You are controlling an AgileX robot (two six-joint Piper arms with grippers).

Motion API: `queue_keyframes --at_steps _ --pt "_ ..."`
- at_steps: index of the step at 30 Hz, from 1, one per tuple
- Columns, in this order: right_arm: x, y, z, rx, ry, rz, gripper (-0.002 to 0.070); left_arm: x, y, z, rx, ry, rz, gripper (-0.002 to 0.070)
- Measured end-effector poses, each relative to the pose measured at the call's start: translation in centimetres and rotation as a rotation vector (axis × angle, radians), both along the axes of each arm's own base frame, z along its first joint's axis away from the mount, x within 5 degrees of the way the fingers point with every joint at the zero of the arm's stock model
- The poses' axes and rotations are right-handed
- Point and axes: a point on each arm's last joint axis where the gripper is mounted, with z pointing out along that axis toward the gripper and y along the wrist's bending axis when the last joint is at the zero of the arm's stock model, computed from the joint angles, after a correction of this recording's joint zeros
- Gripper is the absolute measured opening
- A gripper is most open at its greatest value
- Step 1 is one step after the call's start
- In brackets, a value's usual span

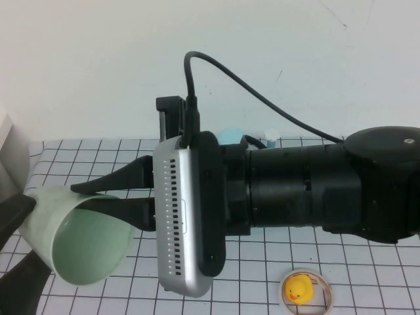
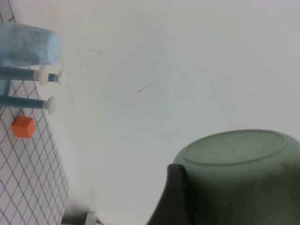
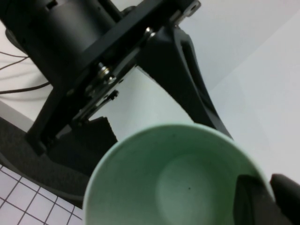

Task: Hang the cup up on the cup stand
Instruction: Adjust the cup with two arms

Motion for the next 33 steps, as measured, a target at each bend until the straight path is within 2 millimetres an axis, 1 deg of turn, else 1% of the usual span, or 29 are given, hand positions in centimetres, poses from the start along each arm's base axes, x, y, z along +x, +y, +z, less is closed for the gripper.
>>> queue_keyframes --at_steps 3,7,11,19,22,26,33 --pt "0.1 0.2 -0.3 -0.006 0.003 0.002 0.0032 0.2 -0.1 -0.1 0.005 0.01 -0.004 0.0545" --pt "0.3 0.5 -1.0 -0.019 0.009 0.009 0.0032 0.5 -0.3 -0.5 0.037 0.029 -0.028 0.0598" --pt "0.5 0.7 -1.5 -0.03 0.01 0.013 0.0032 1.0 -0.4 -0.9 0.058 0.054 -0.04 0.0617" --pt "0.4 0.9 -1.9 -0.031 -0.003 0.041 0.0032 1.2 -0.5 -1.1 0.053 0.074 -0.043 0.0618" --pt "0.4 0.9 -1.9 -0.03 -0.028 0.051 0.0033 1.2 -0.5 -1.1 0.056 0.072 -0.043 0.0596" --pt "0.4 0.9 -1.9 -0.03 -0.037 0.054 0.0033 1.2 -0.5 -1.1 0.058 0.071 -0.043 0.0596" --pt "0.5 0.9 -1.9 -0.032 -0.041 0.051 0.0039 1.3 -0.4 -1.0 0.105 0.039 -0.029 0.0596"
